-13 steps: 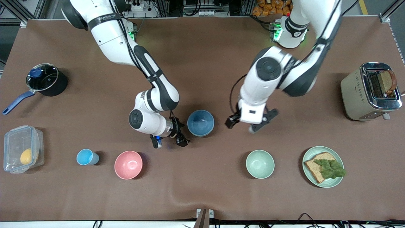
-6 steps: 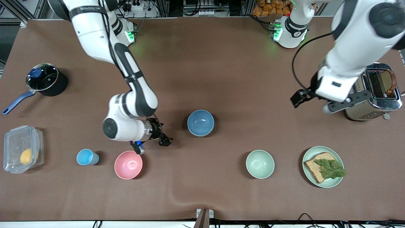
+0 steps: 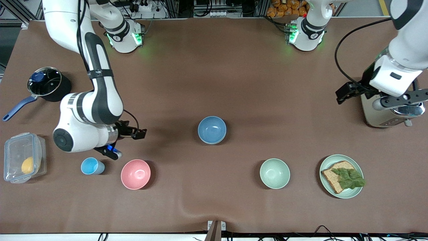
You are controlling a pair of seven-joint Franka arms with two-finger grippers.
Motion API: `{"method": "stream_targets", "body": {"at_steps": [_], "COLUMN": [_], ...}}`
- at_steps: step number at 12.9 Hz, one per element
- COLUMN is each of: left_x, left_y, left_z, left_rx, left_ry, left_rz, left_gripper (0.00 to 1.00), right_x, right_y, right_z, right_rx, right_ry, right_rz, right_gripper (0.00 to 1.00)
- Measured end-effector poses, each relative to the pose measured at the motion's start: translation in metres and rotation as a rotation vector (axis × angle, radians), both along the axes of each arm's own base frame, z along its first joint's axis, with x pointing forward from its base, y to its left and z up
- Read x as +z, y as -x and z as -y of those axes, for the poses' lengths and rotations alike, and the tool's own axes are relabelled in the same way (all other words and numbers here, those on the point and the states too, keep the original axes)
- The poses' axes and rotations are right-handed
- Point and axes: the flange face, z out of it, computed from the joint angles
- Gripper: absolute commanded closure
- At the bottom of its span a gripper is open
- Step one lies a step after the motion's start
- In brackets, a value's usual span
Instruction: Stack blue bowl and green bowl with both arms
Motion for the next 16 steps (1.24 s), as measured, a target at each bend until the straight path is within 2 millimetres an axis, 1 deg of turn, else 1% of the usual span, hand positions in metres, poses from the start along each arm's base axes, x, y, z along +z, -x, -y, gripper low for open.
{"method": "stream_targets", "body": {"at_steps": [1, 2, 3, 5, 6, 7, 8, 9, 10, 11, 12, 14, 15, 16], "left_x": [0.004, 0.009, 0.013, 0.015, 0.015, 0.015, 0.015, 0.016, 0.016, 0.016, 0.015, 0.015, 0.015, 0.017], "left_y": [0.002, 0.004, 0.006, 0.008, 0.008, 0.009, 0.010, 0.010, 0.010, 0.010, 0.011, 0.013, 0.013, 0.014], "left_z": [-0.004, -0.005, -0.003, -0.003, -0.005, -0.006, -0.007, -0.007, -0.007, -0.006, -0.006, -0.009, -0.010, -0.011], "left_rx": [-0.003, -0.006, -0.008, -0.008, -0.006, -0.003, -0.002, -0.002, -0.002, -0.003, -0.003, 0.002, 0.004, -0.002], "left_ry": [-0.001, -0.002, -0.003, -0.005, -0.006, -0.007, -0.008, -0.008, -0.009, -0.009, -0.010, -0.012, -0.013, -0.013], "left_rz": [-0.004, -0.006, -0.008, -0.017, -0.021, -0.026, -0.032, -0.034, -0.035, -0.037, -0.043, -0.058, -0.063, -0.061], "left_gripper": [0.00, 0.00, 0.00, 0.00, 0.00, 0.00, 0.00, 0.00, 0.00, 0.00, 0.00, 0.00, 0.00, 0.00], "right_x": [0.009, 0.024, 0.047, 0.105, 0.137, 0.165, 0.188, 0.205, 0.217, 0.221, 0.219, 0.207, 0.208, 0.216], "right_y": [0.005, 0.010, 0.018, 0.037, 0.050, 0.065, 0.080, 0.094, 0.107, 0.118, 0.128, 0.146, 0.156, 0.166], "right_z": [0.011, 0.022, 0.030, 0.042, 0.047, 0.051, 0.053, 0.054, 0.053, 0.050, 0.047, 0.049, 0.052, 0.053], "right_rx": [0.069, 0.133, 0.188, 0.271, 0.307, 0.337, 0.366, 0.393, 0.419, 0.450, 0.475, 0.512, 0.533, 0.551], "right_ry": [-0.015, -0.031, -0.039, -0.015, 0.000, 0.001, -0.007, -0.014, -0.015, 0.000, 0.020, 0.013, 0.005, 0.000], "right_rz": [0.008, 0.016, 0.021, 0.028, 0.029, 0.026, 0.020, 0.010, -0.004, -0.032, -0.074, -0.154, -0.171, -0.162], "right_gripper": [0.00, 0.00, 0.00, 0.00, 0.00, 0.00, 0.00, 0.00, 0.00, 0.00, 0.00, 0.00, 0.00, 0.00]}}
